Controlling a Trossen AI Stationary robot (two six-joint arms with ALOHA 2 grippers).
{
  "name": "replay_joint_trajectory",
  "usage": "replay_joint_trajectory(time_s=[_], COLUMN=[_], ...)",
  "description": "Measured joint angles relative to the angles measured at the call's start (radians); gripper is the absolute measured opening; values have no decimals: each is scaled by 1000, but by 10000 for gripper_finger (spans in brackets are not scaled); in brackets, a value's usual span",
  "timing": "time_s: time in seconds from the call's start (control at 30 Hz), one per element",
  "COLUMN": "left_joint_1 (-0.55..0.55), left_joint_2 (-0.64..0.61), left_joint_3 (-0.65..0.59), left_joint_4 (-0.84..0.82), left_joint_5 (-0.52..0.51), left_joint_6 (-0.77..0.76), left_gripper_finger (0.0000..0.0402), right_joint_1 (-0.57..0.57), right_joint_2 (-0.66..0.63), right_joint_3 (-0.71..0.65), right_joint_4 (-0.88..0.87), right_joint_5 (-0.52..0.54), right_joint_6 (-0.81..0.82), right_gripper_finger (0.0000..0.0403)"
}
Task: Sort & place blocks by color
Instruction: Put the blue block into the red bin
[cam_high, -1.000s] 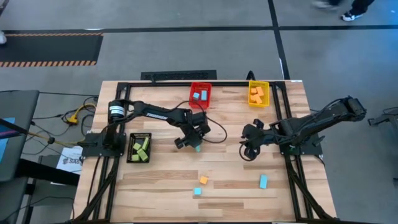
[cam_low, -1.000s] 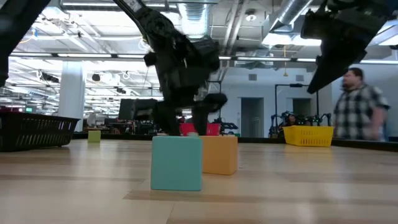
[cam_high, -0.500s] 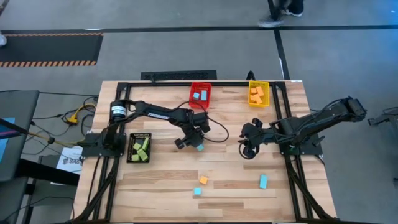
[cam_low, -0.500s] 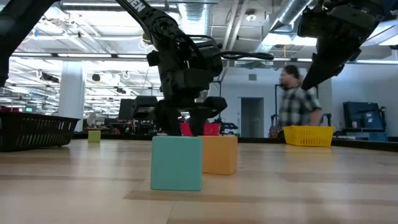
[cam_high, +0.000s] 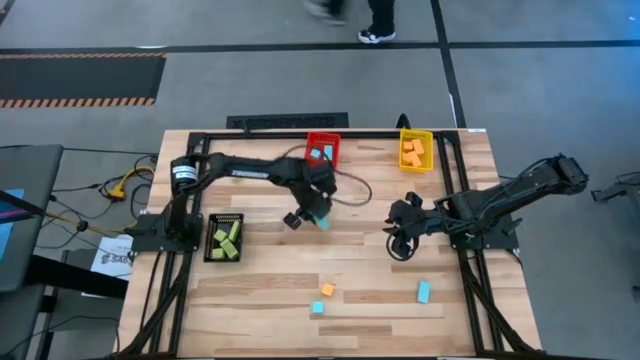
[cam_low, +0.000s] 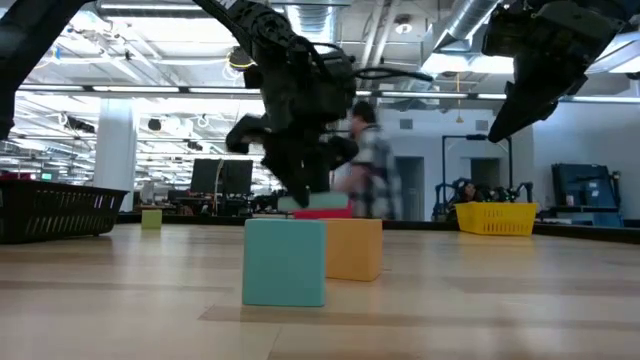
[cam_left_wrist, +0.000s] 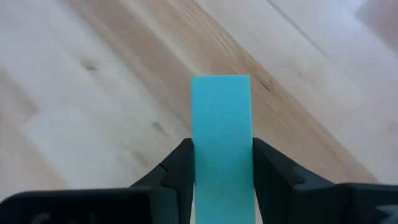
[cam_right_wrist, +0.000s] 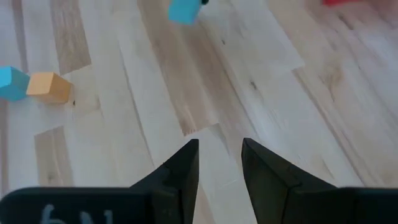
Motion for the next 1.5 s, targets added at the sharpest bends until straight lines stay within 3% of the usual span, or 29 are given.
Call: replay_joint_trajectory(time_s=[0.1, 0.27, 0.37, 0.53, 0.63, 0.8, 1.13, 1.3, 1.5], left_joint_1=[53, 162, 219, 307, 358, 390, 317, 272, 270], left_joint_2=[-43, -97, -109, -99, -98, -98, -98, -98, -98], left_joint_3=[0, 2, 2, 2, 2, 2, 2, 2, 2], left_joint_4=[19, 155, 233, 324, 330, 400, 444, 452, 452], left_joint_5=[56, 31, -31, -223, -236, -236, -323, -482, -478], left_joint_6=[-51, -271, -425, -802, -1026, -1264, -1503, -1564, -1638], left_gripper_finger=[98, 98, 98, 98, 98, 99, 111, 156, 220], right_joint_1=[0, -1, -1, -1, -1, -4, -4, -3, -3], right_joint_2=[0, 0, 0, 0, 0, 0, 0, 0, 0], right_joint_3=[0, 0, 0, 0, 0, 0, 0, 0, 0], right_joint_4=[3, 3, 7, 8, 7, 12, 39, 39, 39], right_joint_5=[5, 31, 32, 35, 50, 60, 58, 56, 52], right_joint_6=[1, 0, 0, -1, -2, -34, -62, -62, -62], right_gripper_finger=[136, 133, 133, 133, 133, 133, 133, 133, 133])
